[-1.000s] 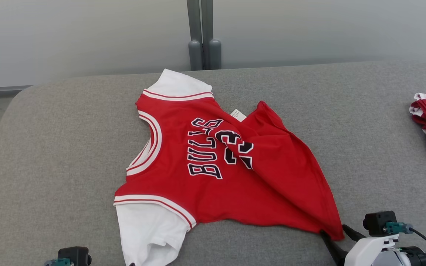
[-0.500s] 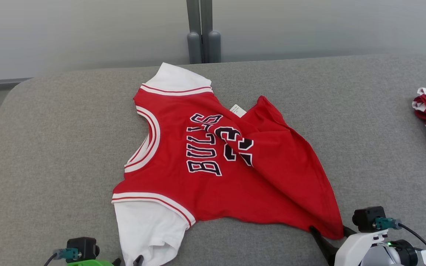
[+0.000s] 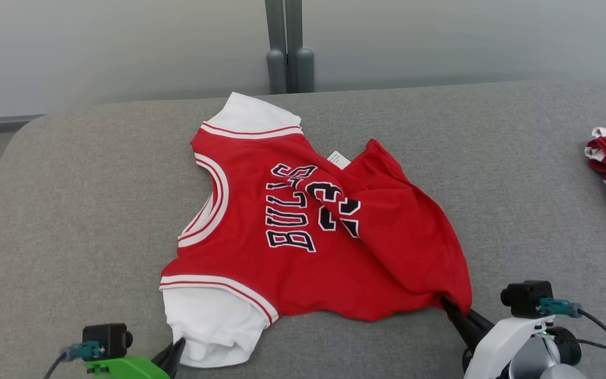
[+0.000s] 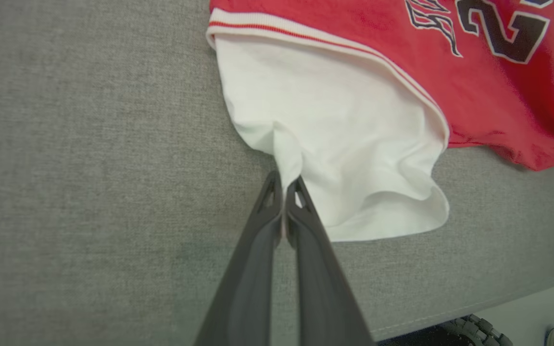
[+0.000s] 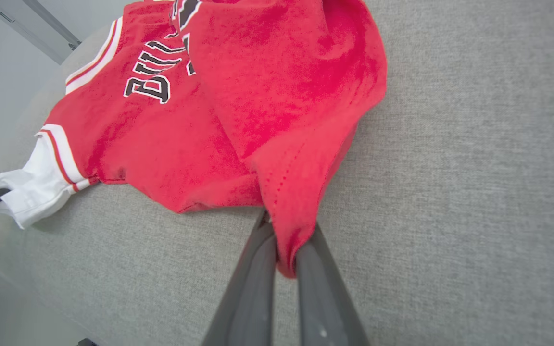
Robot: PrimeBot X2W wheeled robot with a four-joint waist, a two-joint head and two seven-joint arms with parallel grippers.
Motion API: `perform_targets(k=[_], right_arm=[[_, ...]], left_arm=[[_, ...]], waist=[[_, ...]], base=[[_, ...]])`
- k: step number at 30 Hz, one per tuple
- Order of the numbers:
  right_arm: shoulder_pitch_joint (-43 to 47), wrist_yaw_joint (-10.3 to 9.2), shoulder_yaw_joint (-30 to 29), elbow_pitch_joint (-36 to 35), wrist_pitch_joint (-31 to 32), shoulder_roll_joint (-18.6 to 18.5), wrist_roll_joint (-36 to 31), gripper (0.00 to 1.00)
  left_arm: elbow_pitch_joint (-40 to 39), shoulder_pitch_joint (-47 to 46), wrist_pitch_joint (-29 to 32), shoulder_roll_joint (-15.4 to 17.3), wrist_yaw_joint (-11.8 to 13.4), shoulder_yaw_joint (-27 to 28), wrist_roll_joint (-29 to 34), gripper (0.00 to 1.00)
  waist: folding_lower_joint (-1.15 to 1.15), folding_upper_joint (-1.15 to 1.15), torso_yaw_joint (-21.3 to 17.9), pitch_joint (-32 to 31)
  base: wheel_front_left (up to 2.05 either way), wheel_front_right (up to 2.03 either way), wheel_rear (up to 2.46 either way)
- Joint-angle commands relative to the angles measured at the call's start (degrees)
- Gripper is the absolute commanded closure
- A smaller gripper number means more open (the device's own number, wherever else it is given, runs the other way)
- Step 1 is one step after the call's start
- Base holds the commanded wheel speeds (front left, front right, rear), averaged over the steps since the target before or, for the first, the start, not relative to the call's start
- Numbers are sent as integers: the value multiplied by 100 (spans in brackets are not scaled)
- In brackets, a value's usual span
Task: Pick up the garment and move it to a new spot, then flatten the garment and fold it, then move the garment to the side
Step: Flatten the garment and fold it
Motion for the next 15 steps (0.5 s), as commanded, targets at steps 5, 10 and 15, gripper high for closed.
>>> perform_targets(k=[5,10,15], right_arm=[[-228,1,-45,-392,-67,-52,533,100],[-938,1,34,-620,-30,-209,1272,100],[-2237,1,5,-616,-44,-394,2201,100]], left_arm=[[-515,-446,-116,283,-65,-1,131,100],[-753,-1437,5,767,-126,-147,252,100],[-518,-3023,-52,1101,-150,-446,112,100]], waist=[[0,0,-55,88],[0,0,-120,600],[0,0,-169,1363]], base=[[0,0,0],[0,0,0],[0,0,0]])
